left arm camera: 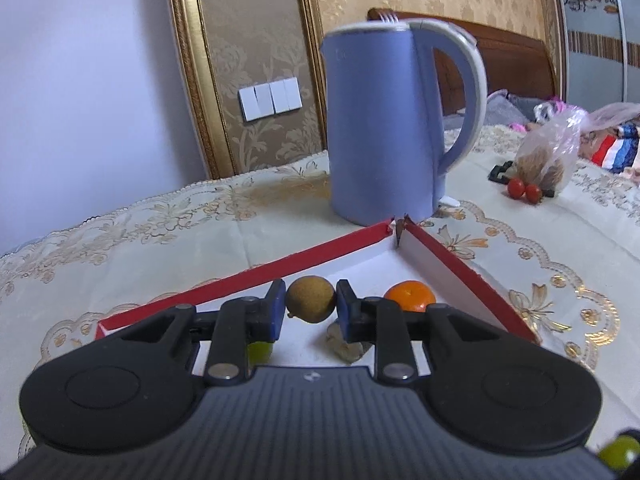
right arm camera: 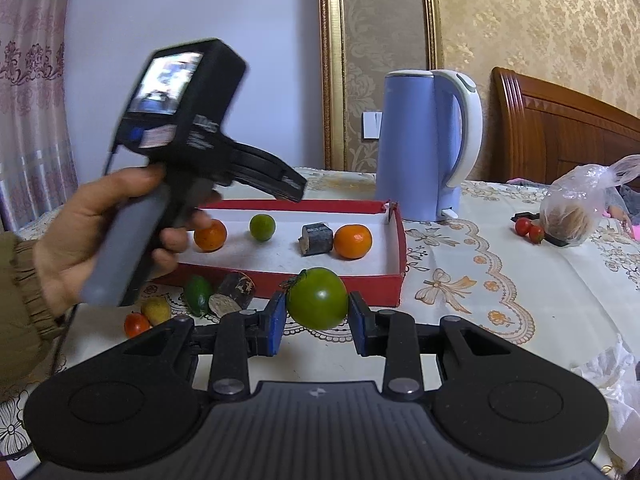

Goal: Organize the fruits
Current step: 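Carry the brown fruit into the tray and open the left tool while the right tool holds the green fruit, then lower the large green fruit into the tray and open the right tool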

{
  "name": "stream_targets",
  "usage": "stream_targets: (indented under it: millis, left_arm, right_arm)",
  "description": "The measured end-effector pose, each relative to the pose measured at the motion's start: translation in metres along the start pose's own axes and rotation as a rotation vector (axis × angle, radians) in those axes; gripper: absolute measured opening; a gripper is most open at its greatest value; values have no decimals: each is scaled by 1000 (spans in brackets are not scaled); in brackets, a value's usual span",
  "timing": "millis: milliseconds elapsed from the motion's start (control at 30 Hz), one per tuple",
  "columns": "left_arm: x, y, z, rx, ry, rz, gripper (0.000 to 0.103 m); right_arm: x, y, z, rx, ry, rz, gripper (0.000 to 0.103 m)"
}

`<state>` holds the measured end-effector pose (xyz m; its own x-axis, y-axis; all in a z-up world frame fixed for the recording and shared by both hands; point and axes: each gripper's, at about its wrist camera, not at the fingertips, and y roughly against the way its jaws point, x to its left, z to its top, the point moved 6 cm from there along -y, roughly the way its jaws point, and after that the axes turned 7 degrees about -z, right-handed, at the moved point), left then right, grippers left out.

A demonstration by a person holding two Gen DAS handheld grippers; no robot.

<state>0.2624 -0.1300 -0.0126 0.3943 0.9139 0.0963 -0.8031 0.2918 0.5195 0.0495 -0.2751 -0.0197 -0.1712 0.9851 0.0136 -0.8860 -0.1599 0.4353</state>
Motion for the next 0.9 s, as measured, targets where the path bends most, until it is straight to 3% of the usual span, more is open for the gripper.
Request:
stream_targets:
  millis: [300, 667, 900]
  left_arm:
    - [-3, -31, -4, 63, 21, 28, 25]
    - [-2, -38, -7, 94, 25, 75, 27]
    - [-2, -28, -8, 98, 8, 110, 44]
  right_arm:
    - [-6, 2, -1, 4, -9, -18, 32]
    - [-4, 1, -2, 12, -6, -18, 32]
    - [-3, 0, -1, 13, -5, -18, 32]
